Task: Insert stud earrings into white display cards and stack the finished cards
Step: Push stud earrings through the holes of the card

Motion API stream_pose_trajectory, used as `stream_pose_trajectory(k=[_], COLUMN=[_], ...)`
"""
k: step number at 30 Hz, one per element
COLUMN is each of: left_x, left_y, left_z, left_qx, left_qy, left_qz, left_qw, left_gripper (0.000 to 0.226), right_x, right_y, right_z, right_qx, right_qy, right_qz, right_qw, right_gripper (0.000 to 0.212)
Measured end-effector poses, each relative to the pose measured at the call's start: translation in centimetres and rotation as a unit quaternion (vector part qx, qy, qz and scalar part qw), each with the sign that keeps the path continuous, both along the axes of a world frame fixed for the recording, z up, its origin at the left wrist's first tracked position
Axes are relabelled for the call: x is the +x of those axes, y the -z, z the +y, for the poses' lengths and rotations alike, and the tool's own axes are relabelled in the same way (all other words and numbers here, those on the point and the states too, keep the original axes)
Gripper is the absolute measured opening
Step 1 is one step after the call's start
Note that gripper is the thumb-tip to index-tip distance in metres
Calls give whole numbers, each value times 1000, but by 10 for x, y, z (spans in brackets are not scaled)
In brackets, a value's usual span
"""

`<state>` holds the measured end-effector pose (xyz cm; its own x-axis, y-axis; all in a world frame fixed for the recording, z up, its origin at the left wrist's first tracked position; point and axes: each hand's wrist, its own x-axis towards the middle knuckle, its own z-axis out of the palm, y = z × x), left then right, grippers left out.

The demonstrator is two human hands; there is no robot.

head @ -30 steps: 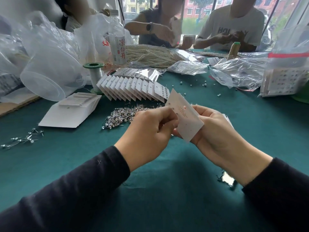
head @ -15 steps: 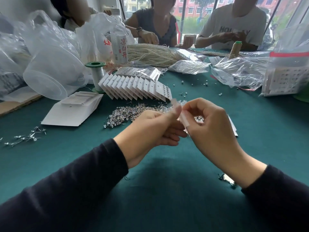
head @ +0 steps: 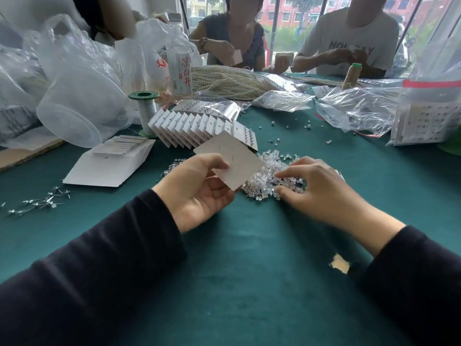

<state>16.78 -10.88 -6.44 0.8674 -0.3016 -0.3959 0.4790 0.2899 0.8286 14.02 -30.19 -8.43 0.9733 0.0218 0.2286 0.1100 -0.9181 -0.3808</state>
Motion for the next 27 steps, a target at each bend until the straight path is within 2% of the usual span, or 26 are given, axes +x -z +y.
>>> stream_pose_trajectory(k=[6, 10, 14, 19, 25, 27], left_x=[3, 2, 2, 1, 1, 1], left_y=[-1, -1, 3, 8, 11, 12], left_z=[2, 4, -1, -6, -6, -7], left_qx=[-7, -49, -25, -26, 60, 70], left_qy=[37, 91, 66, 46, 22, 10], left_qz=[-10, -13, -29, -47, -97, -102], left_qw=[999, 995, 997, 997, 993, 992], left_gripper=[8, 18, 10, 18, 17, 19], right_x=[8, 11, 14, 11, 11, 10], right_y=[5, 8, 7, 4, 5, 5], right_z=[9, 7, 1, -2, -2, 0], right_qx=[7, 56, 108, 153, 68, 52], right_qy=[16, 27, 65, 65, 19, 9], right_qz=[-68, -98, -115, -95, -30, -44], right_qw=[998, 993, 985, 982, 997, 998], right_gripper=[8, 4, 6, 10, 9, 7])
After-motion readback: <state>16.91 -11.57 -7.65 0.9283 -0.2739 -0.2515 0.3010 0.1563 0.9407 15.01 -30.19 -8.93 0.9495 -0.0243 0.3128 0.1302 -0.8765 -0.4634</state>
